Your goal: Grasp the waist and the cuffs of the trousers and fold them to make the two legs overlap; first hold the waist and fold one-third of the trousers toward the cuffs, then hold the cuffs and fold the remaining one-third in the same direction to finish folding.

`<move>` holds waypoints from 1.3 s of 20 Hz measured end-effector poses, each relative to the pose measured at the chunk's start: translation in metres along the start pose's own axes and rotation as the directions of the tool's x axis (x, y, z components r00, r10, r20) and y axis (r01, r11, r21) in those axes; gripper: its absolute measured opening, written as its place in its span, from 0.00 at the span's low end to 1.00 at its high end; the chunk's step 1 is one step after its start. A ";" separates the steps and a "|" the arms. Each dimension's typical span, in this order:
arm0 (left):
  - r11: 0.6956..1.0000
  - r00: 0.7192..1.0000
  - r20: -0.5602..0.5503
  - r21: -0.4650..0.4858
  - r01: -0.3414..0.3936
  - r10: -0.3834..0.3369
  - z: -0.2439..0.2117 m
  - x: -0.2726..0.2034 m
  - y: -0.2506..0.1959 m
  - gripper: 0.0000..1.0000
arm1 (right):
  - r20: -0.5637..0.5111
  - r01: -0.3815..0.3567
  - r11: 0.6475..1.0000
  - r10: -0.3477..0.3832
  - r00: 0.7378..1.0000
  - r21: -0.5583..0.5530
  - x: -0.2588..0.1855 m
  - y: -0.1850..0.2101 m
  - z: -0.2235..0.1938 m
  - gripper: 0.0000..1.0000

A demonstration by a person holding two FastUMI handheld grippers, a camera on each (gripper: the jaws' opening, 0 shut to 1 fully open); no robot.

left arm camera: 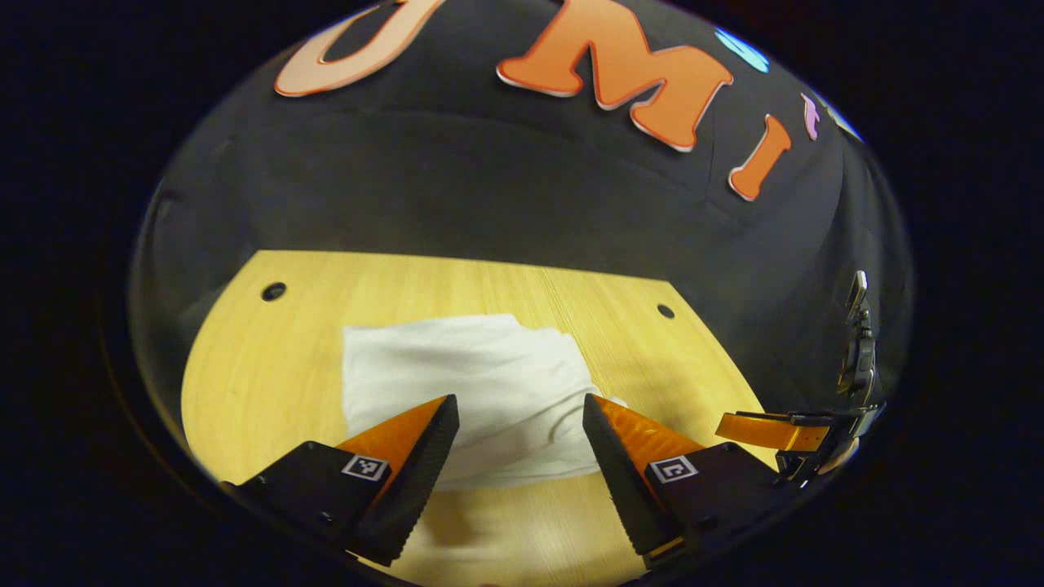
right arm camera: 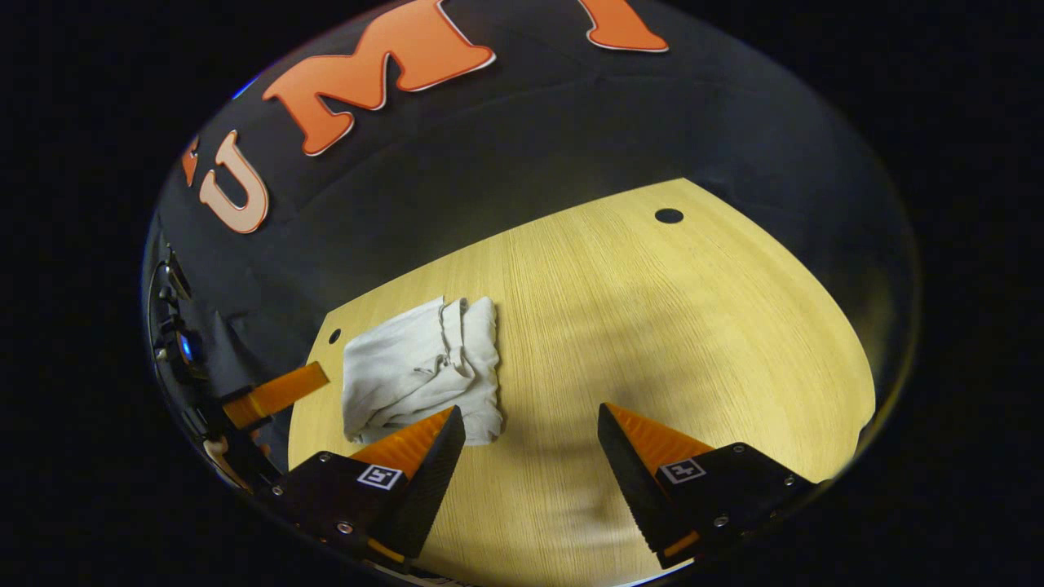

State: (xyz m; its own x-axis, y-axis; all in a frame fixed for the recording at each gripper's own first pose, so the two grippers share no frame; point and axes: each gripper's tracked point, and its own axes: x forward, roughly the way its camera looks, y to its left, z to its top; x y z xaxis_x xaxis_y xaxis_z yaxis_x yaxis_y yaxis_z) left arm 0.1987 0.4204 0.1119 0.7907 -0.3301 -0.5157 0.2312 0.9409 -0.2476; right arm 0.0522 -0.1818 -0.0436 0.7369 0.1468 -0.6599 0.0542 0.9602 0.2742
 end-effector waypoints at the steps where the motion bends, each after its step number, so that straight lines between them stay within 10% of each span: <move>1: 1.000 0.999 0.043 0.011 -0.026 0.026 0.005 -0.012 0.006 1.00 | 0.025 -0.002 1.000 0.003 1.000 -0.030 -0.003 0.004 0.007 0.98; 6: 0.989 0.967 0.224 0.052 -0.137 0.122 0.004 -0.010 0.013 1.00 | 0.181 -0.072 0.994 0.086 0.980 -0.081 -0.024 0.041 0.050 0.98; 17: 0.945 0.852 0.424 -0.026 -0.326 0.305 0.023 -0.041 0.021 1.00 | 0.468 0.032 0.989 0.040 0.883 -0.145 -0.094 0.024 0.115 0.98; 26: 0.943 0.849 0.421 -0.054 -0.329 0.320 0.023 -0.052 0.025 1.00 | 0.483 0.053 0.988 0.023 0.875 -0.144 -0.105 0.014 0.112 0.98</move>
